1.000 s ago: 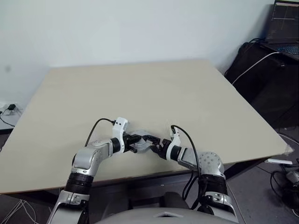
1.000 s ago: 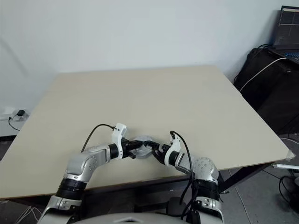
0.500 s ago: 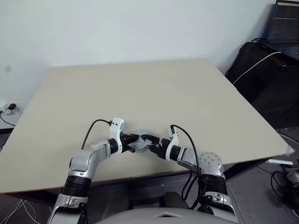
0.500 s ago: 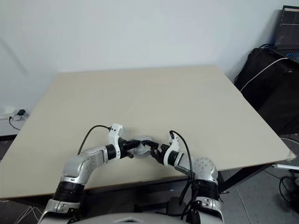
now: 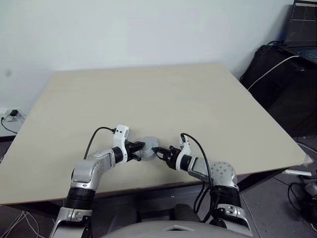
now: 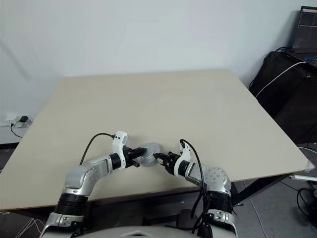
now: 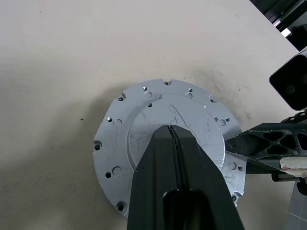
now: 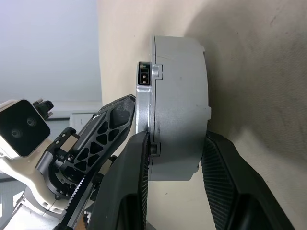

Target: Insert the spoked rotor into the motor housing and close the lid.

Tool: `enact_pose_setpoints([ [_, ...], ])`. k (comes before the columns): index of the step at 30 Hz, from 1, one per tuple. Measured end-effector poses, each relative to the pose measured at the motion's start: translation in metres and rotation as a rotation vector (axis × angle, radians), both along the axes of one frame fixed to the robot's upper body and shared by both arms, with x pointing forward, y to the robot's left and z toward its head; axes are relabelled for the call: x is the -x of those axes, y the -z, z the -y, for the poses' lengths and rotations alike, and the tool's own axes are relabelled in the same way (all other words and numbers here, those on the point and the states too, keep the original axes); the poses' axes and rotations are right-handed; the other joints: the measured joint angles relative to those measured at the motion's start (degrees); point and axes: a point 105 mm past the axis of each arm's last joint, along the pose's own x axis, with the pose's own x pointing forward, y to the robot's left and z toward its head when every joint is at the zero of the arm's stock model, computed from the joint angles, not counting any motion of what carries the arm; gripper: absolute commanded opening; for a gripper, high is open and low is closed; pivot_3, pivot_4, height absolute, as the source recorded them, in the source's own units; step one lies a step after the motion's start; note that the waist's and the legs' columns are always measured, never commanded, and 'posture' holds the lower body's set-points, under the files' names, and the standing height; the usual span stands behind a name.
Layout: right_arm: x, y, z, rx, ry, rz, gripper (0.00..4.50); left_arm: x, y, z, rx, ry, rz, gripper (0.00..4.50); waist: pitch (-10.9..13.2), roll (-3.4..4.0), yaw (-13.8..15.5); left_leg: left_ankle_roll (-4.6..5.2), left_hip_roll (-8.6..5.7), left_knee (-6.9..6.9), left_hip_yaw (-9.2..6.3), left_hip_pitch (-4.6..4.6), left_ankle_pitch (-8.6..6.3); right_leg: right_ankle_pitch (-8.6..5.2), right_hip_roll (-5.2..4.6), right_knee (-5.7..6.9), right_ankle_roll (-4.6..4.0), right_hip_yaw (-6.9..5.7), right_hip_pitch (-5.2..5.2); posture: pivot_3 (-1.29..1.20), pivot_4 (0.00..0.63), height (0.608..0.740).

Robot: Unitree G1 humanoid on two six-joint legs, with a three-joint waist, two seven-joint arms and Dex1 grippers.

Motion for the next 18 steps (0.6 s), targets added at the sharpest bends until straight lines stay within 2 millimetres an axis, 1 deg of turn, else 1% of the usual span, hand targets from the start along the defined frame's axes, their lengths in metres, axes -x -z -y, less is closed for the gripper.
enact_pose_setpoints([
  [9, 0.0, 0.0, 0.0, 0.0, 0.0, -0.002, 1.25, 0.001, 0.0, 0.0, 0.008, -0.019, 0.006, 0.0, -0.01, 0.02, -0.01, 0.0, 0.0, 0.0, 0.0, 0.0, 0.0, 0.01, 0.0, 0.0, -0.02, 0.02, 0.0, 0.0, 0.0, 0.74],
  [12, -0.001, -0.002, 0.001, 0.001, 0.006, 0.006, 1.25, 0.003, 0.0, 0.0, 0.054, -0.124, 0.032, 0.0, 0.04, -0.01, 0.1, -0.01, 0.0, 0.0, 0.0, -0.07, -0.01, 0.07, -0.08, -0.02, -0.1, 0.07, -0.05, 0.0, 0.0, 0.74],
  [13, -0.001, -0.002, 0.002, -0.003, 0.01, 0.008, 1.25, 0.004, -0.002, 0.001, 0.096, -0.194, 0.037, 0.0, 0.07, -0.05, 0.13, -0.01, 0.01, 0.0, -0.01, -0.17, -0.01, 0.07, -0.09, -0.02, -0.1, 0.1, -0.1, 0.0, 0.0, 0.74],
  [15, 0.001, -0.003, 0.005, -0.012, 0.028, 0.008, 1.25, 0.003, -0.01, -0.004, 0.169, -0.327, 0.068, 0.0, 0.13, -0.14, 0.54, -0.01, 0.0, 0.0, -0.02, -0.39, -0.01, 0.09, -0.16, -0.05, -0.07, 0.07, -0.21, 0.0, 0.0, 0.74],
  [17, 0.002, -0.003, 0.008, -0.022, 0.041, 0.005, 1.25, 0.006, -0.025, -0.016, 0.216, -0.456, 0.132, 0.0, 0.15, -0.12, 0.75, -0.01, -0.01, 0.0, -0.02, -0.61, -0.01, 0.1, -0.19, -0.05, -0.06, 0.08, -0.23, 0.0, 0.0, 0.74],
  [18, 0.002, -0.004, 0.009, -0.025, 0.047, 0.003, 1.25, 0.007, -0.029, -0.019, 0.227, -0.489, 0.15, 0.0, 0.17, -0.1, 0.89, -0.01, -0.01, -0.01, -0.02, -0.67, -0.01, 0.09, -0.18, -0.06, -0.07, 0.08, -0.27, 0.0, 0.0, 0.74],
])
